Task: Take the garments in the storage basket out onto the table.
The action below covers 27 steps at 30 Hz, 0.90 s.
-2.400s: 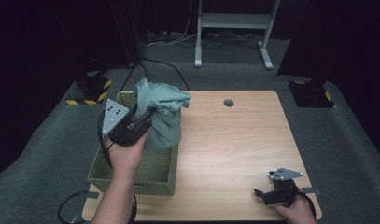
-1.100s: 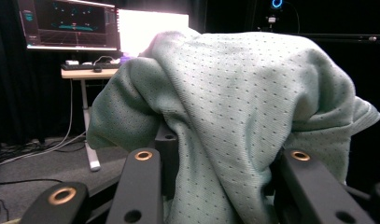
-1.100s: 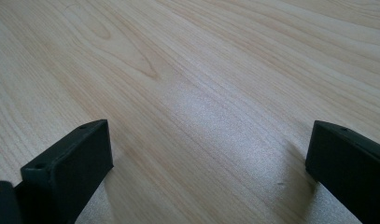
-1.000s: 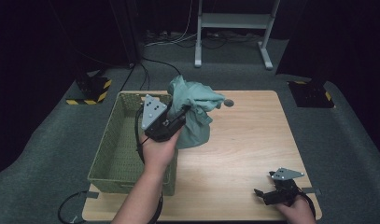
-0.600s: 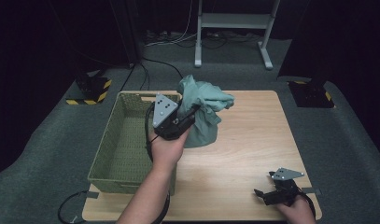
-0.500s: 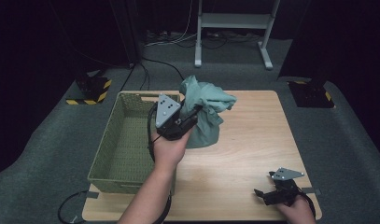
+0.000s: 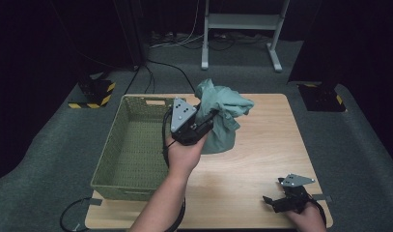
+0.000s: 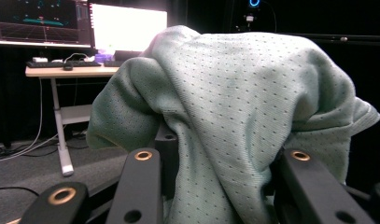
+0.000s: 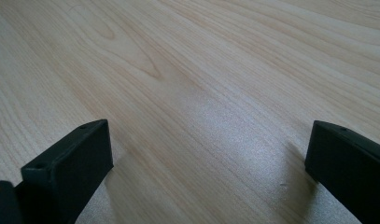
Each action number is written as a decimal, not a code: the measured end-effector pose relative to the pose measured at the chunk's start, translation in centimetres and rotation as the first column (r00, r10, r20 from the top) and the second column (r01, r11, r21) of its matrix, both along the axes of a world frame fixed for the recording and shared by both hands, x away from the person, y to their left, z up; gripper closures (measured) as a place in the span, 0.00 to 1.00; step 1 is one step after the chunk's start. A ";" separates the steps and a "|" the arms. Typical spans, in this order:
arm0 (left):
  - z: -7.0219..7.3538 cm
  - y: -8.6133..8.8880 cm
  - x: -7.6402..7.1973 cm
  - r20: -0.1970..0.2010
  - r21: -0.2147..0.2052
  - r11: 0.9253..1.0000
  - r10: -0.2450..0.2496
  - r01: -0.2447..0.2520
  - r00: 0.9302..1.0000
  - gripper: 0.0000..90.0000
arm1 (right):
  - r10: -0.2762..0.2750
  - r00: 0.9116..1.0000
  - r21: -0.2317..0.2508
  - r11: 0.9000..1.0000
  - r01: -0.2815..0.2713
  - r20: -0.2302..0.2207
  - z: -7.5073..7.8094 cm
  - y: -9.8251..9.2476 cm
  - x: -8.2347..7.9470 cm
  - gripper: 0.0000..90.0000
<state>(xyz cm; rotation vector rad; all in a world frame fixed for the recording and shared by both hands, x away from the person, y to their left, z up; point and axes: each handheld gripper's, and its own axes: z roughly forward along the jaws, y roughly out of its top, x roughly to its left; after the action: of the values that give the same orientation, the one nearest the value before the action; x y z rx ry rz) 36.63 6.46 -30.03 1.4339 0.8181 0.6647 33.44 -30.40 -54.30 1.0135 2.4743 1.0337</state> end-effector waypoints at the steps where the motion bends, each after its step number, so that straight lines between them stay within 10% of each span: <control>1: 0.0 -0.2 0.0 0.000 -0.001 1.000 -0.004 0.004 1.000 0.71 | 0.000 1.000 0.000 1.000 0.000 0.000 0.0 0.0 0.0 0.01; 27: -1.8 -3.4 0.5 -0.019 0.011 0.999 -0.049 0.049 0.999 0.71 | 0.003 1.000 0.005 1.000 -0.003 -0.001 0.0 0.0 0.0 0.01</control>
<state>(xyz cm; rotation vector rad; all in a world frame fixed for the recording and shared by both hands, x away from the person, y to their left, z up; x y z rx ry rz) 37.12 3.09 -31.83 1.4684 0.7929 0.6205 33.45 -30.45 -54.29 1.0127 2.4762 1.0414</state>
